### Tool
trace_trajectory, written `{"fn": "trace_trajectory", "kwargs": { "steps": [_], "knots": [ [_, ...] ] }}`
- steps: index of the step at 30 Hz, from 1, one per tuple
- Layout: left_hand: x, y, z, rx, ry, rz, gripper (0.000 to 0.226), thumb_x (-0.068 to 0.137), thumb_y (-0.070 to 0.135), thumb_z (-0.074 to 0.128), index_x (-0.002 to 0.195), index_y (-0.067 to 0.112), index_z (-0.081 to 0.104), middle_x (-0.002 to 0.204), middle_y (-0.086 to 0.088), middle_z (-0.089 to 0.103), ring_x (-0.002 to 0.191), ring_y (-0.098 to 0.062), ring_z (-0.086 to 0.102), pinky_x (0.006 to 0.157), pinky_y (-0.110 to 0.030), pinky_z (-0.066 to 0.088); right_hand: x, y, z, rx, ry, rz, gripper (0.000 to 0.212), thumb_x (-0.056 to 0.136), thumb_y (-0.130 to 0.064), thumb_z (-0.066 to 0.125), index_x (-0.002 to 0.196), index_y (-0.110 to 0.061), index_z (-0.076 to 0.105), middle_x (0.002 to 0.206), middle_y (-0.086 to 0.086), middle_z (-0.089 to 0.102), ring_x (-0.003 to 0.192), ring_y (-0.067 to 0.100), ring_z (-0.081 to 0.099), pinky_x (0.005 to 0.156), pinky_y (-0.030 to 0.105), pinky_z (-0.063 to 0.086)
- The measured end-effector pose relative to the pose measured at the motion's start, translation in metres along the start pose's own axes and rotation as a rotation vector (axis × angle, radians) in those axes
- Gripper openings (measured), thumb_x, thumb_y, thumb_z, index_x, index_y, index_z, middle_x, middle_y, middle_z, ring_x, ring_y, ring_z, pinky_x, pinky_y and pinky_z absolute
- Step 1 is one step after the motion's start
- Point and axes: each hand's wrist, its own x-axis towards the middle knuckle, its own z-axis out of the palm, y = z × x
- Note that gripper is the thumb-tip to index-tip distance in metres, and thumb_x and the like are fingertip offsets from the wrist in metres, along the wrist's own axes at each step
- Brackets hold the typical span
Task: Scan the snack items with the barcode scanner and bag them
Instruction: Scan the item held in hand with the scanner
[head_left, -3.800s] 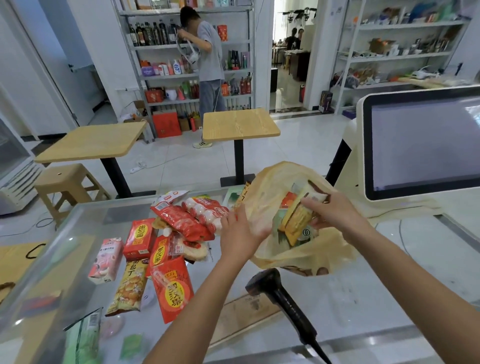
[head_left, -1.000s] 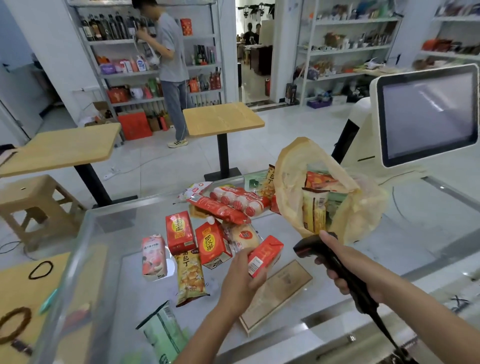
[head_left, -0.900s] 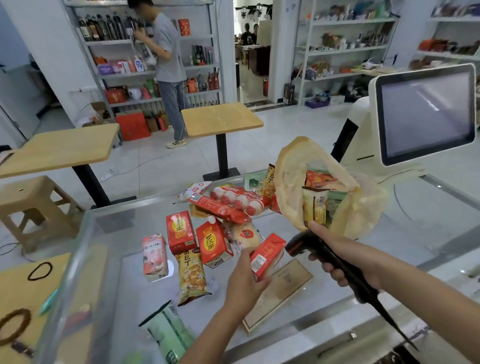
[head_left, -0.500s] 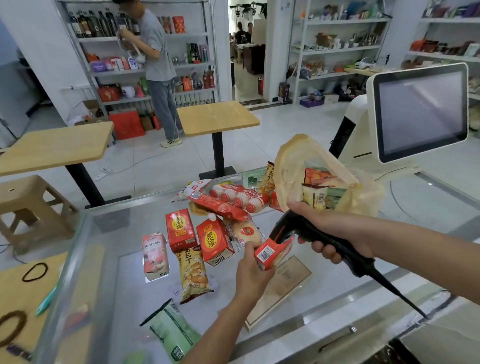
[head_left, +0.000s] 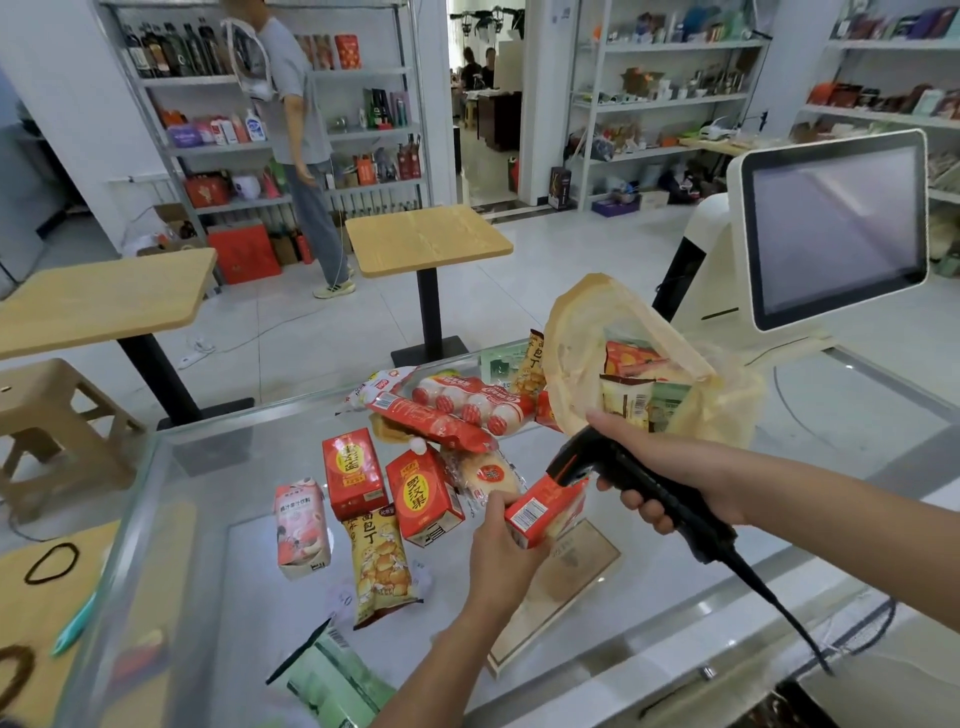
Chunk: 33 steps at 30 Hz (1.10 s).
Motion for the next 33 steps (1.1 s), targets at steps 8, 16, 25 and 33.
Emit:
{"fn": "trace_trajectory", "kwargs": {
  "steps": [8,16,25,33],
  "knots": [
    [-0.007,0.017,-0.027,-0.271,0.268,-0.135,0.049,0.075,0.006,0.077,0.113,0.017,0.047,0.106,-0.001,0.059,0.088,-0.009,0.059,0.062,-0.020,0.047,0.056,0.071,0.000,0.024,0.037,-0.058,0.079,0.068,-0.075,0.049,0.098,-0.002,0.058,0.065,0.009,0.062,0.049,0.019,0.057,0.049,0.028,0.048],
    [-0.007,0.045,-0.017,-0.324,0.325,-0.103,0.046,0.075,0.007,0.077,0.107,0.016,0.046,0.101,-0.001,0.059,0.087,-0.009,0.059,0.061,-0.020,0.045,0.082,0.073,0.025,-0.340,0.143,-0.203,0.075,0.089,-0.069,0.031,0.092,-0.005,0.070,0.089,0.013,0.070,0.076,0.020,0.064,0.078,0.032,0.050],
    [0.025,0.105,0.027,-0.290,0.120,0.071,0.042,0.081,0.007,0.071,0.109,0.021,0.043,0.104,0.005,0.061,0.090,0.000,0.062,0.070,-0.013,0.051,0.088,0.013,-0.019,0.429,0.032,-0.338,0.061,0.079,-0.064,0.054,0.116,-0.016,0.059,0.097,0.006,0.075,0.088,0.023,0.073,0.073,0.034,0.058],
    [0.107,0.097,0.051,-0.194,0.120,-0.255,0.048,0.086,0.057,0.052,0.124,0.029,0.051,0.146,0.003,0.024,0.133,-0.020,0.027,0.106,-0.042,0.034,0.121,-0.014,-0.113,0.100,0.469,-0.354,0.053,0.086,-0.059,0.053,0.116,-0.016,0.061,0.097,0.003,0.071,0.087,0.022,0.067,0.089,0.042,0.054]
  ]
}}
